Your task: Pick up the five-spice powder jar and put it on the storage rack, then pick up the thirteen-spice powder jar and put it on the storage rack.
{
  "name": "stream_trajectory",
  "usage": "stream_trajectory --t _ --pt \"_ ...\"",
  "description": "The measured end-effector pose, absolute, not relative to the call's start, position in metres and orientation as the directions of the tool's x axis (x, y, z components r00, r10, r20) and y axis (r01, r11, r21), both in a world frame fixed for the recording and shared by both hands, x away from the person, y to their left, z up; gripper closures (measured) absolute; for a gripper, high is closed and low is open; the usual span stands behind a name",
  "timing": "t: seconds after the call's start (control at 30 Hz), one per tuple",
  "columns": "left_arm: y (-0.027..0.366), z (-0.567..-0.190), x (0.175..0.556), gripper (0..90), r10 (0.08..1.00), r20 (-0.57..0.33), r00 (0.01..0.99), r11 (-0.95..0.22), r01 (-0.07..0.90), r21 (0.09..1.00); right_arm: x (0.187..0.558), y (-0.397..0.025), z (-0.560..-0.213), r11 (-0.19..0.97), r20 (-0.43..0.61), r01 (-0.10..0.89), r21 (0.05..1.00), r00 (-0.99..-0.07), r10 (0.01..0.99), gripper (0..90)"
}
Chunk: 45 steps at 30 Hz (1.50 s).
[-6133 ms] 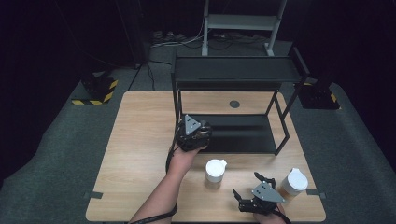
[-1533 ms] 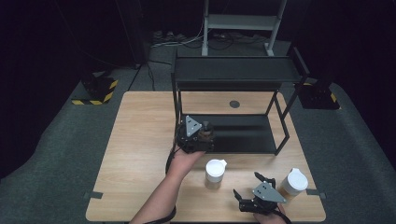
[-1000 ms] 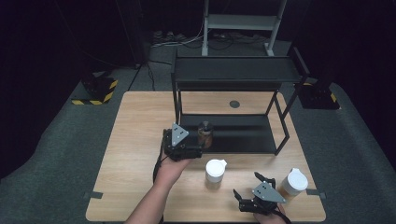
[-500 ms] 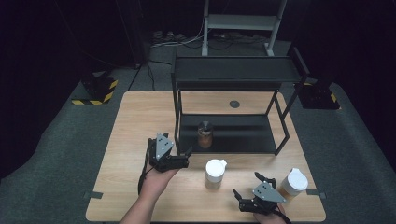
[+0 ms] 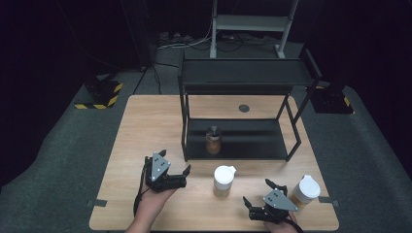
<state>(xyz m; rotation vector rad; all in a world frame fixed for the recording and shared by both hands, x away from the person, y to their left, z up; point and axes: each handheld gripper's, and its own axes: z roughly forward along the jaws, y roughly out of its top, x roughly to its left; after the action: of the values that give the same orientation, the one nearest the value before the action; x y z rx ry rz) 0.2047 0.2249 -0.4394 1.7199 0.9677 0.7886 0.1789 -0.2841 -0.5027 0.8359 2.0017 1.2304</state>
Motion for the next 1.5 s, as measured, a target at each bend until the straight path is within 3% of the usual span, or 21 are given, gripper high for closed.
stream_trajectory --t 0.77,1.1,1.5 --pt "0.242 -0.493 0.189 0.7 0.868 0.089 0.488 -0.285 0.343 0.895 0.177 -0.279 -0.502 0.364 -0.194 0.197 0.910 -0.573 0.796 0.0" --pt "0.231 -0.492 0.187 1.4 0.834 0.198 0.516 -0.393 0.301 0.869 0.175 -0.278 -0.503 0.384 -0.221 0.173 0.907 -0.581 0.784 0.0" --pt "0.228 -0.493 0.184 1.4 0.819 0.232 0.526 -0.423 0.278 0.863 0.174 -0.278 -0.505 0.377 -0.219 0.169 0.911 -0.574 0.789 0.0"
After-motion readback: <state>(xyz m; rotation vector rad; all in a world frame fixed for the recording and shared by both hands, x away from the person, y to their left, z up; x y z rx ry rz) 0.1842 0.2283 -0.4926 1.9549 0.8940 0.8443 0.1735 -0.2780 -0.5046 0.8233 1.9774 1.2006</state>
